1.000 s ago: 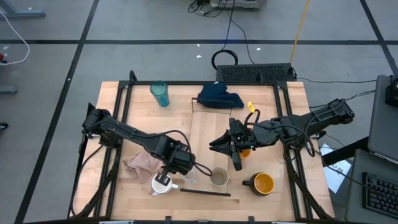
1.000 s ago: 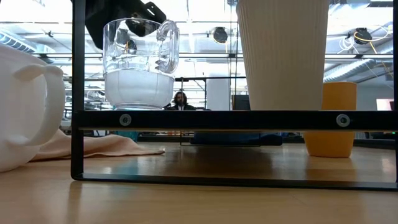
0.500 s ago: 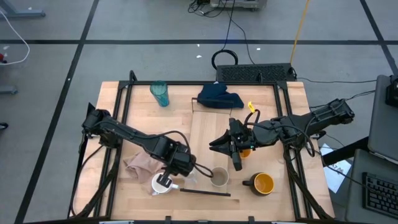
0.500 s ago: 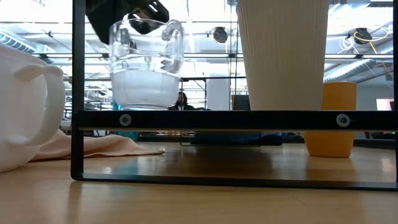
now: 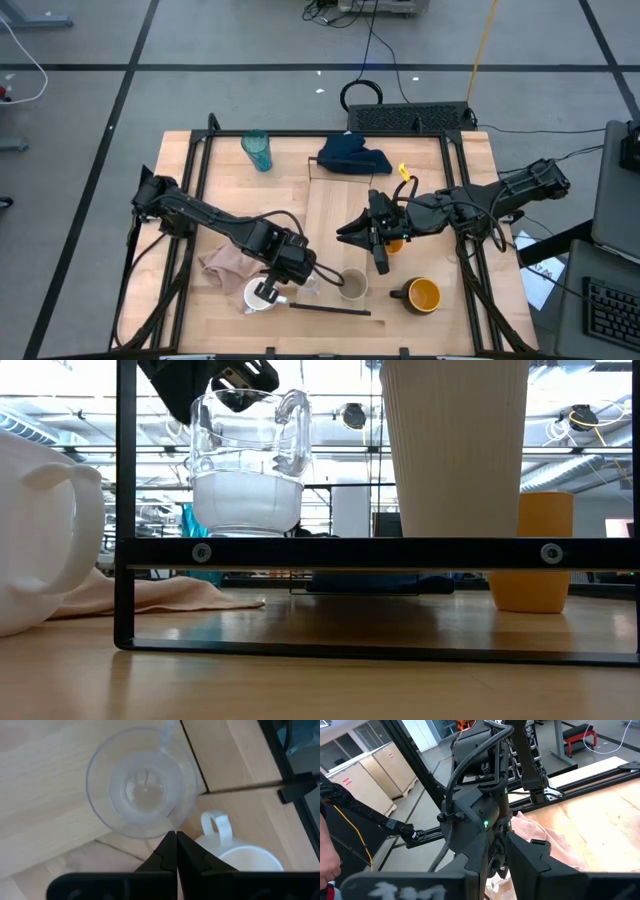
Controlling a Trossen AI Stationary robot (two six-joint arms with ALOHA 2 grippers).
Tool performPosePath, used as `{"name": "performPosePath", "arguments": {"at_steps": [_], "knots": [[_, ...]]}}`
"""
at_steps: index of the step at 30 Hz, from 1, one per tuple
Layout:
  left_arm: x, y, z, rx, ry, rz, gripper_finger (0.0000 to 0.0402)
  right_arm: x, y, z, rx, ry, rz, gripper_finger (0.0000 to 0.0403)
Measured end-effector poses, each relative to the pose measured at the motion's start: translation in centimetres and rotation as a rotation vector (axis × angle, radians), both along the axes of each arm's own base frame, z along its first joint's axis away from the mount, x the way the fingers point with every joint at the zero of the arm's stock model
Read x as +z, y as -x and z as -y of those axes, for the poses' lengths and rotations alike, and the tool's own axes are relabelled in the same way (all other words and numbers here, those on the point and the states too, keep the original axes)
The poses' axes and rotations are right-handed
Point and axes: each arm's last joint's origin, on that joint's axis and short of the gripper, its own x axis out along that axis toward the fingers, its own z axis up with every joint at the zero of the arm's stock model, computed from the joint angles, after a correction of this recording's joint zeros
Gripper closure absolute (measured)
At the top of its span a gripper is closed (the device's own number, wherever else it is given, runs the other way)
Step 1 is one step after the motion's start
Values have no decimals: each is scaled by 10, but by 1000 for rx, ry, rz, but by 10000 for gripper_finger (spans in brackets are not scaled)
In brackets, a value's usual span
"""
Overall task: Stack small to large cups/mugs on shelf
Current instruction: Put the transparent cup on the shelf
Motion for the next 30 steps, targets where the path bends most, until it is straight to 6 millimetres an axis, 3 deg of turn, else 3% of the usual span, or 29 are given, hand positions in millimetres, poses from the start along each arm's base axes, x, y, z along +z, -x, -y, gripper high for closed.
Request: {"name": "performPosePath", "arguments": {"at_steps": [16,30], "knots": [[0,-1,2,-5,22,7,401,0,0,0,0,2,0,342],[-8,-1,-3,-11,-68,-27,401,0,0,0,2,8,1,342]]}}
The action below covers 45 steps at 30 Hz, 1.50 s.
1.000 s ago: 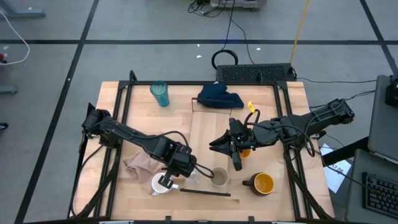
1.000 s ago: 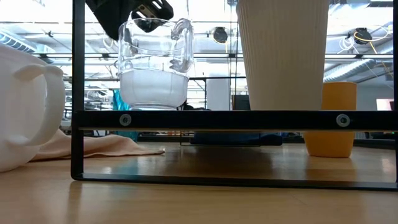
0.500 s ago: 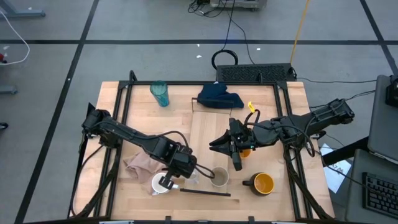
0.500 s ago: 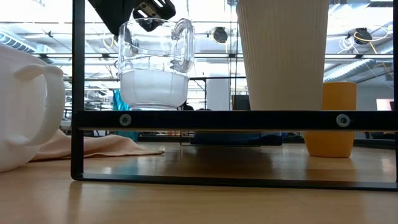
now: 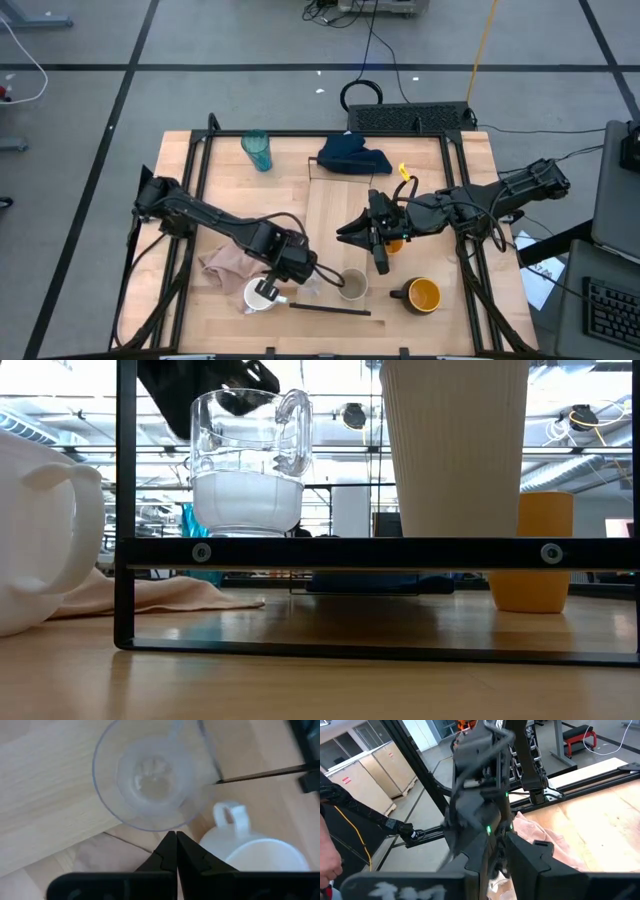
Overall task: Stack small to large cups/mugs on shelf
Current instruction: Put the transparent cup on the shelf, then put the yellow cup on the shelf aligned with the white cup
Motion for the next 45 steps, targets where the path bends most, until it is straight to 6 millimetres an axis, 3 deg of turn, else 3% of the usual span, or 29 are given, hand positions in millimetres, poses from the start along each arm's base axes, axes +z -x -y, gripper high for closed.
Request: {"name": "performPosePath", "arguments": {"at_steps": [8,31,39,45], "knots": [[-19,-8,2,-14,-31,-43,401,0,0,0,-1,-6,-1,342],[-20,-14,4,-12,-18,4,401,0,1,-2,5,-4,-1,342],[-21,-14,-2,5,-58,-7,401,0,1,-2,5,-4,-1,342],[-21,-12,-20,66,-160,-49,385,-1,1,-2,6,3,-5,342]]}}
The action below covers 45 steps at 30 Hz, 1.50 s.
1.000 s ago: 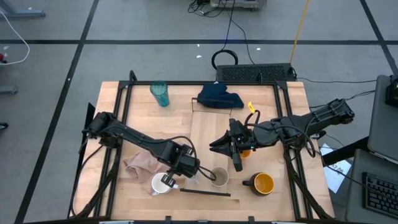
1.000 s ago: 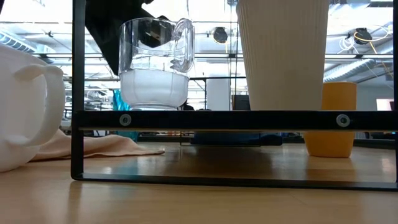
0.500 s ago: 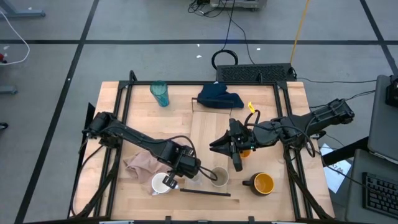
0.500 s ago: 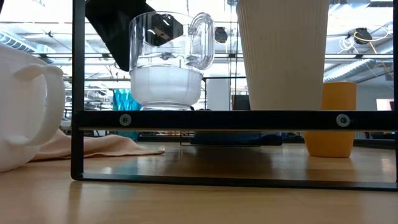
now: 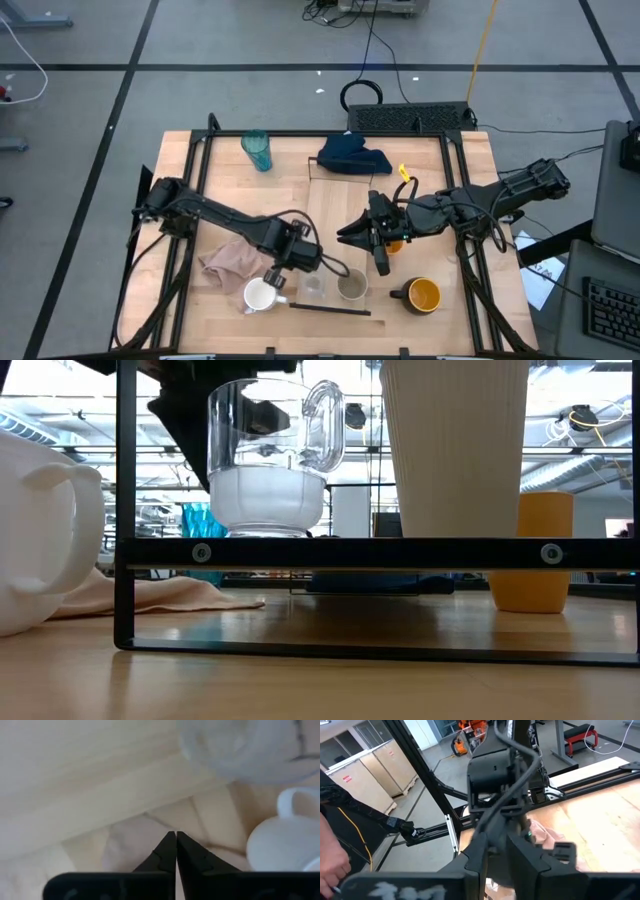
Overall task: Stack small to large cups/mugs on shelf
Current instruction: Put the yellow cup on the shelf aligned with the white cup
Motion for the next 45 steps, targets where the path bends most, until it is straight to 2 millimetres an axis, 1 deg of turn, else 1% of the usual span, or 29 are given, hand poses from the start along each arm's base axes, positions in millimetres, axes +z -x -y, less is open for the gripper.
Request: {"name": "performPosePath", "arguments": {"at_steps": [4,7,10,13,19,23,27,31,34,36,38,41,45], "knots": [[5,3,-17,43,-7,-43,377,-1,0,0,0,5,-15,342],[16,8,-31,84,20,-45,376,-2,1,0,-2,3,-24,342],[37,15,-45,129,80,20,376,-3,1,0,-2,3,-27,342],[66,25,-60,202,132,143,376,-3,1,0,-1,7,-33,342],[121,59,-85,353,224,380,376,-10,3,1,-2,30,-98,342],[146,82,-92,438,278,481,376,-13,4,2,-3,41,-130,342],[163,104,-94,481,318,543,376,-13,4,2,-4,45,-138,342],[173,118,-95,508,346,584,375,-13,3,5,-10,60,-135,342],[174,120,-98,518,355,584,372,-13,1,10,-31,68,-135,342],[173,121,-100,526,365,563,360,-13,0,15,-45,69,-135,342],[172,120,-102,539,377,556,336,-13,-1,19,-56,79,-135,342],[168,117,-109,572,370,529,289,-13,-3,24,-63,100,-134,342],[165,114,-118,702,398,507,221,-14,-3,28,-70,116,-137,342]]}}
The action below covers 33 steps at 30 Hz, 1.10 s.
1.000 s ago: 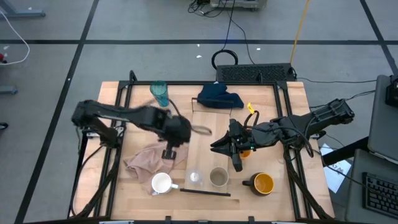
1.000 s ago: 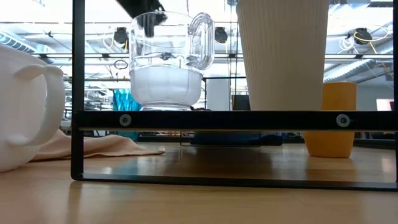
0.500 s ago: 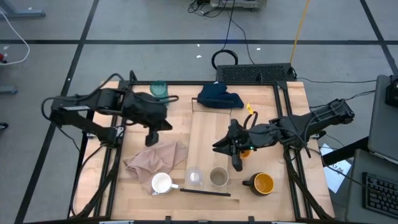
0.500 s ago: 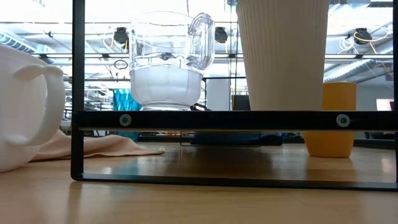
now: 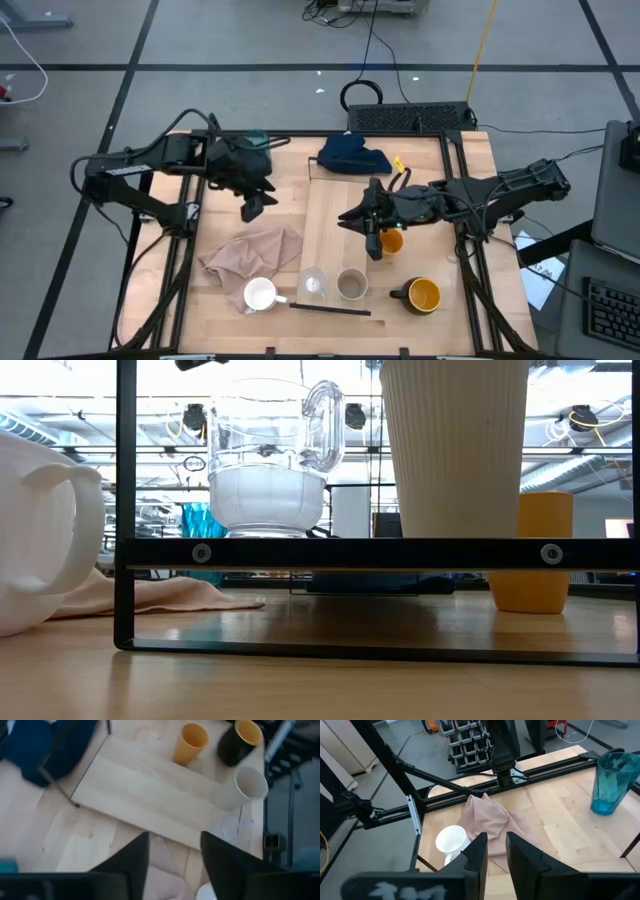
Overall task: Stack small to large cups/mugs on shelf
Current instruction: Put the yellow cup on the shelf aligned with the white cup
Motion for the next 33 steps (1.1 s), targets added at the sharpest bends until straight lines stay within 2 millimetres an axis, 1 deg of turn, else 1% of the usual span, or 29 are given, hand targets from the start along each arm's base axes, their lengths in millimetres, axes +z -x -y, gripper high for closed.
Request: {"name": "performPosePath", "arguments": {"at_steps": [3,5,7,11,17,20,25,29,33], "knots": [[-1,-1,-3,39,3,-4,184,0,0,2,4,26,-4,342],[0,0,-4,59,-15,-3,171,0,-1,4,7,48,-4,342],[0,-1,-5,93,-29,2,166,-1,-1,5,9,61,-5,342],[0,-1,-6,138,-25,2,168,-2,-1,6,21,98,-19,342],[1,-2,-6,270,92,18,174,-6,2,6,40,134,-69,342],[5,-6,-6,268,103,69,176,-12,5,7,57,170,-134,342],[7,-8,-5,252,136,101,177,-21,10,12,55,195,-249,342],[7,-8,-5,205,93,103,178,-22,9,19,11,164,-266,342],[9,-6,-6,151,-16,112,178,-25,10,31,-77,84,-308,342]]}}
